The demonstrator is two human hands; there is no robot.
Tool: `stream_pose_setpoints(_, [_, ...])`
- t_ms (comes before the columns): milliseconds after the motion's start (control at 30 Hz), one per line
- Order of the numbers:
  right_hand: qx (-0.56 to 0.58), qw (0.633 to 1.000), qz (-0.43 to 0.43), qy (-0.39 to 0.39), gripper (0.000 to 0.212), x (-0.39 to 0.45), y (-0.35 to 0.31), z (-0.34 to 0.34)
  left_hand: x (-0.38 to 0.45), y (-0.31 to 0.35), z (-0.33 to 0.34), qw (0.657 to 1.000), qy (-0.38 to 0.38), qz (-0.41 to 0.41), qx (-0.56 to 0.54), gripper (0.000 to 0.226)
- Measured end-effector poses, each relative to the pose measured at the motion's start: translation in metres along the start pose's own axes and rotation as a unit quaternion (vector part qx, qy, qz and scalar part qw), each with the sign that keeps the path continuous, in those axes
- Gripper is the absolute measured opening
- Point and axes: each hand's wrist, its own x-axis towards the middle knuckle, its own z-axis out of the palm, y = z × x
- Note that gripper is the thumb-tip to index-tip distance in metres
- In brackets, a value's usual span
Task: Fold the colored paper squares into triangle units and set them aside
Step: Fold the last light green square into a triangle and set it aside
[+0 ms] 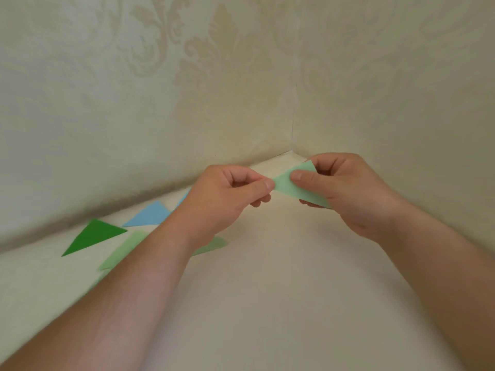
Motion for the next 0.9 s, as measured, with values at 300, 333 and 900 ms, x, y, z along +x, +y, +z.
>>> stream_pose_setpoints(300, [-0.259, 0.961, 0.075, -0.06, 0.029, -0.003, 0.017, -0.002, 0.003, -0.003, -0.004, 0.976, 0.051, 0.07, 0.199, 0.018])
stream_pose_setpoints(333, [-0.302, 0.948, 0.068, -0.08, 0.032, -0.005, 0.018, 0.004, 0.0, 0.003, 0.002, 0.974, 0.015, 0.077, 0.214, 0.015])
stream_pose_setpoints(900, [-0.503, 0.86, -0.075, -0.039, 0.03, -0.1, 0.016, 0.0, -0.117, -0.016, 0.032, 0.846, -0.122, 0.129, 0.502, 0.049])
